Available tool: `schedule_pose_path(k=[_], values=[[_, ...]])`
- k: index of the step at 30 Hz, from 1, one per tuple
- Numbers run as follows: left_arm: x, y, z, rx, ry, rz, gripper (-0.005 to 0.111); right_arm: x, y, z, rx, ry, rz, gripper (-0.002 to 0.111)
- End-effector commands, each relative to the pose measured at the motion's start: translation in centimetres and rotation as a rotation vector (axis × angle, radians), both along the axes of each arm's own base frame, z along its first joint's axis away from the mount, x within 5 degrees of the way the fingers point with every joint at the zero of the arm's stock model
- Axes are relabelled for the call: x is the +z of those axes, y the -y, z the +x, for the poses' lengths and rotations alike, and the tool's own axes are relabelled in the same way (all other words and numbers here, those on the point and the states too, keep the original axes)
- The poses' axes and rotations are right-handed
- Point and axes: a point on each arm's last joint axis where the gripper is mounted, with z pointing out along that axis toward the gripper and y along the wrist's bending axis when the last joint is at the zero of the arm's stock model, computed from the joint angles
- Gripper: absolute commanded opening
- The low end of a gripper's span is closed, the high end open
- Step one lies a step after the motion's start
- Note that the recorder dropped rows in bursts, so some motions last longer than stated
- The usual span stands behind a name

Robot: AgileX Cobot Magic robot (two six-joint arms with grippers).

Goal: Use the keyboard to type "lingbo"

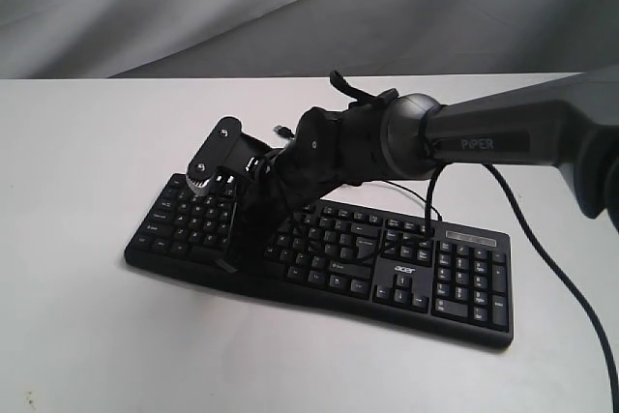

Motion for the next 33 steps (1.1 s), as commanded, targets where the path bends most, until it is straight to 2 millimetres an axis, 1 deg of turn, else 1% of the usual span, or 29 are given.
schedule_pose_path(k=[1, 15, 16, 19, 33], values=[[-0.06, 0.01, 0.0, 0.0, 0.008, -0.005, 0.001, 0.23, 0.11, 0.48, -0.013, 0.024, 0.01, 0.0], [-0.06, 0.01, 0.0, 0.0, 0.008, -0.005, 0.001, 0.22, 0.1, 0.48, -0.01, 0.026, 0.009, 0.0], [-0.06, 0.01, 0.0, 0.0, 0.008, -0.005, 0.001, -0.22, 0.1, 0.48, -0.01, 0.019, 0.003, 0.0], [-0.06, 0.01, 0.0, 0.0, 0.008, -0.005, 0.001, -0.31, 0.09, 0.55, -0.013, 0.024, 0.004, 0.0], [-0.06, 0.01, 0.0, 0.0, 0.008, -0.005, 0.001, -0.27, 0.02, 0.51, -0.011, 0.028, 0.005, 0.0]])
